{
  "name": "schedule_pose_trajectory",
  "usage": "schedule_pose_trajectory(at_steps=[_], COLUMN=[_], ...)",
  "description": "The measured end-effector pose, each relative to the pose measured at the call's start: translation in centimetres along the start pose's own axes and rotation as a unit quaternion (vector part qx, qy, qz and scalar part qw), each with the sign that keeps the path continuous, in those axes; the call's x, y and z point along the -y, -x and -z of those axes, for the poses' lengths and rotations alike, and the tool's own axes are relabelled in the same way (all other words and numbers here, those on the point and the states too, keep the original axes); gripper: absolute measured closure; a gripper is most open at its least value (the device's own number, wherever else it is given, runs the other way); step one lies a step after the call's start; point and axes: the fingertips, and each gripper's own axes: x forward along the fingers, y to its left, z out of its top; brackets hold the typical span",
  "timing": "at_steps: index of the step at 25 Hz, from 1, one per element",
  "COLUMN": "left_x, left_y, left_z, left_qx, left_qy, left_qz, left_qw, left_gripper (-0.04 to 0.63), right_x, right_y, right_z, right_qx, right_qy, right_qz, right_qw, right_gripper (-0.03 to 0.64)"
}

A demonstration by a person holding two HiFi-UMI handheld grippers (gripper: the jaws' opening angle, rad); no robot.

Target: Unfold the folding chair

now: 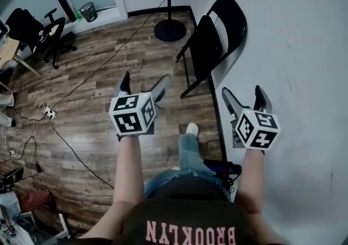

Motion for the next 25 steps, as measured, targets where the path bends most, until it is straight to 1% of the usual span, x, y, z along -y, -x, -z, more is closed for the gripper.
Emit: schedule_pose_trajectory(at_steps=[3,9,17,25], left_x=[-0.4,0.1,2.4,2.9], left_y=[-3.0,-10.7,-21.5,-29.5], left_z=[-0.5,-2.5,-4.8,-5.1], left_qx=[-0.004,-0.015,-0.029,-0.059], left_qy=[0.009,0.005,0.009,0.004], left_qz=[-0.007,-0.008,0.002,-0.008], left_qw=[0.9999,0.9998,0.9995,0.9982], left_gripper=[0.041,0.041,0.041,0.041], right_x=[1.4,5.2,11.3,15.2], right_y=[-3.0,-9.8,-18.7,-26.3], right_z=[-1.2,-3.0,-4.6,-5.0], right_qx=[0.002,-0.006,-0.022,-0.041], right_qy=[0.001,-0.004,-0.018,-0.031], right_qz=[-0.003,-0.007,-0.012,-0.025], right_qw=[1.0,1.0,1.0,0.998], right_gripper=[0.117,0.118,0.127,0.133])
